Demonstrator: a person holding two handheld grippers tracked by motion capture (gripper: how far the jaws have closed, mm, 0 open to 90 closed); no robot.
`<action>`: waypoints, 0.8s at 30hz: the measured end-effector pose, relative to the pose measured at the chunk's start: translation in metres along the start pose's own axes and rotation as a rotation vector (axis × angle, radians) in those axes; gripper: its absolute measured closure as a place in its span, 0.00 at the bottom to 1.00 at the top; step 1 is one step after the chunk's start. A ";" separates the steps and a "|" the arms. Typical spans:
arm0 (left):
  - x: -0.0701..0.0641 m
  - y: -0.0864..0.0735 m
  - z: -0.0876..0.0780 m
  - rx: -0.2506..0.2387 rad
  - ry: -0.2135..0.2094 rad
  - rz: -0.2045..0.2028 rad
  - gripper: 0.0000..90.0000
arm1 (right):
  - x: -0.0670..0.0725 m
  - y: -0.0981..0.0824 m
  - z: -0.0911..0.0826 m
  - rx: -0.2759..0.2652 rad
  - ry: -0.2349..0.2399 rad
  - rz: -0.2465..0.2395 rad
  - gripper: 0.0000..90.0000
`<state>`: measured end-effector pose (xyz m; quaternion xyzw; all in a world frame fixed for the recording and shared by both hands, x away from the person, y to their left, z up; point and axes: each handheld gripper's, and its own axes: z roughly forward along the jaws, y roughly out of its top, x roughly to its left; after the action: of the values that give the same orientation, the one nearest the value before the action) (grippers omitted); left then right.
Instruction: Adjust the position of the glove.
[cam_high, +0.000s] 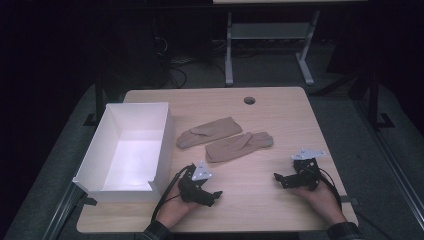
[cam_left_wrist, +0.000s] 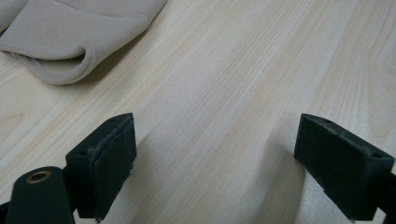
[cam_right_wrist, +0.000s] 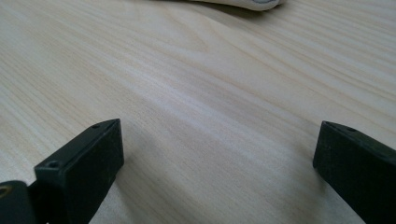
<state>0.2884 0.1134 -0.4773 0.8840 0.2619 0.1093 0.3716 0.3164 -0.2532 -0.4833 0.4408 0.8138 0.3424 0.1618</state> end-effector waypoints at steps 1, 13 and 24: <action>0.000 0.000 0.000 -0.001 0.003 -0.001 0.14 | 0.000 0.000 0.000 0.000 0.000 0.000 0.02; 0.002 0.001 0.002 -0.011 0.003 -0.015 0.14 | 0.001 0.001 -0.002 0.005 0.026 -0.025 0.11; 0.003 0.001 0.001 -0.007 0.009 -0.006 0.14 | 0.014 0.014 -0.008 -0.040 0.106 -0.088 0.55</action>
<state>0.2920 0.1139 -0.4775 0.8815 0.2658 0.1132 0.3735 0.3123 -0.2395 -0.4668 0.3827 0.8327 0.3741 0.1421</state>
